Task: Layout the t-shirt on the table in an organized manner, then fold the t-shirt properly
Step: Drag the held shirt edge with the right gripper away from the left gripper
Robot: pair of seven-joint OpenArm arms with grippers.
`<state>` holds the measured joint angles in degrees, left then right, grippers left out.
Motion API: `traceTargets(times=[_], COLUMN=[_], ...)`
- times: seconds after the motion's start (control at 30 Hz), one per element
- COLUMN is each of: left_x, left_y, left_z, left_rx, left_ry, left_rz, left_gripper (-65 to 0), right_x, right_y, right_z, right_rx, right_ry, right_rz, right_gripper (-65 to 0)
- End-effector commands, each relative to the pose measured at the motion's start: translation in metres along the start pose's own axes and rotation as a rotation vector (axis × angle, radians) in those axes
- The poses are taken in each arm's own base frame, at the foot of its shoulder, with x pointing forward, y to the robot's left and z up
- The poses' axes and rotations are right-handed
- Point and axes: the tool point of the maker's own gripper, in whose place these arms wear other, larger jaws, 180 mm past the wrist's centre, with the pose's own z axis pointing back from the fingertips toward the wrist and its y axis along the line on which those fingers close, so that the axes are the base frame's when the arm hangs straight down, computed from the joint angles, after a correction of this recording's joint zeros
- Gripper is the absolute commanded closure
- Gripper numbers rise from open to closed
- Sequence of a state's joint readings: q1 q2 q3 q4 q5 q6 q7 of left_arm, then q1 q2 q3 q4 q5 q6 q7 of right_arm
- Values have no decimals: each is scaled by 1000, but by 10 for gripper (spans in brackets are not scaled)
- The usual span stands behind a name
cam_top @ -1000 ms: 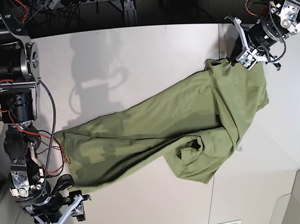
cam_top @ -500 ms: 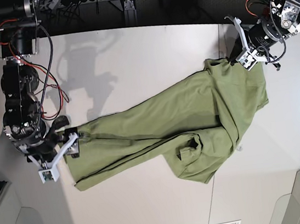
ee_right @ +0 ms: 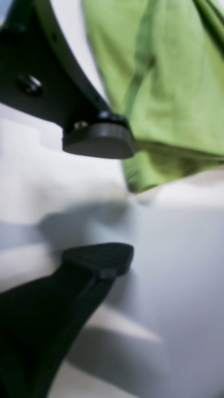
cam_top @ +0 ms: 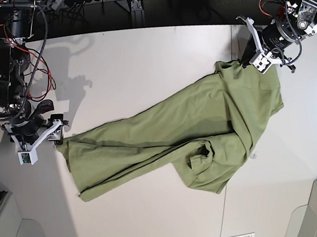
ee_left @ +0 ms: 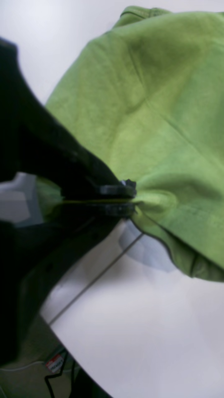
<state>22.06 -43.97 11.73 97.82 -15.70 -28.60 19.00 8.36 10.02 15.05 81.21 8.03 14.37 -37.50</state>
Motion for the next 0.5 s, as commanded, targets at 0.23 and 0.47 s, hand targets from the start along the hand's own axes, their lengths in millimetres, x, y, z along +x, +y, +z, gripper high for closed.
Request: traceTargets(times=[0.23,0.47], left_x=[-1,0], left_y=[1,1], left_z=[3,3], left_rx=[-9,-9], left_ry=[6,5], left_rz=[-17,-17], left_gripper=[0,0], right_x=[16,18], right_y=[8,32], right_z=[-15,-18], right_rx=[76,121], right_ry=[-52,-60], right_rz=[-11,47], right_gripper=[-413,-413])
